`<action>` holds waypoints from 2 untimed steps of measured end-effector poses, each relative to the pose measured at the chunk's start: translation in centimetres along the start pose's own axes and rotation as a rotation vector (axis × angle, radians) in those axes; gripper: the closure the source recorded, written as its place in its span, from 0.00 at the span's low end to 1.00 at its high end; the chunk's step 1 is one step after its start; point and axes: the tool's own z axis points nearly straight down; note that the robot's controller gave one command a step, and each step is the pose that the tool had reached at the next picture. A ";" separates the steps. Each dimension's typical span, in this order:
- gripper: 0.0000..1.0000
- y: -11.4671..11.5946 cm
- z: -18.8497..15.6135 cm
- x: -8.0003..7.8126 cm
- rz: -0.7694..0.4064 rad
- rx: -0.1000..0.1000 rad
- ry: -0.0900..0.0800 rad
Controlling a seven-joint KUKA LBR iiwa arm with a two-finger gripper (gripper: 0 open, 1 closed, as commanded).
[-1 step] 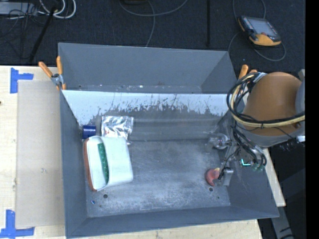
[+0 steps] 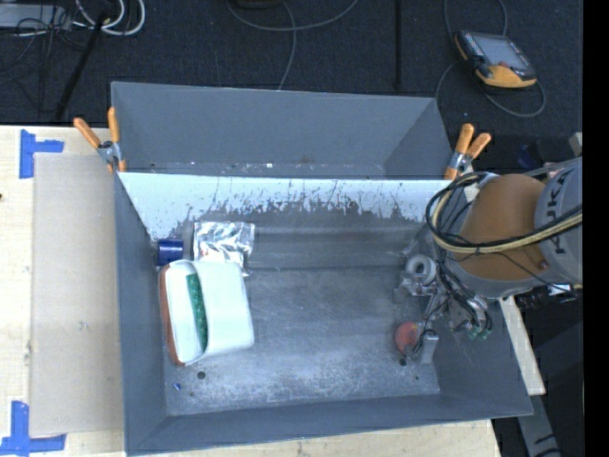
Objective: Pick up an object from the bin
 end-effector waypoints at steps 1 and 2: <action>1.00 0.1 -0.6 -0.2 -0.006 0.001 -0.006; 1.00 1.9 -13.9 4.5 -0.106 0.002 -0.014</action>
Offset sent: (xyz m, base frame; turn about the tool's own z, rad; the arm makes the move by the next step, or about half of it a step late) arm 0.0000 0.0000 0.0000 0.0000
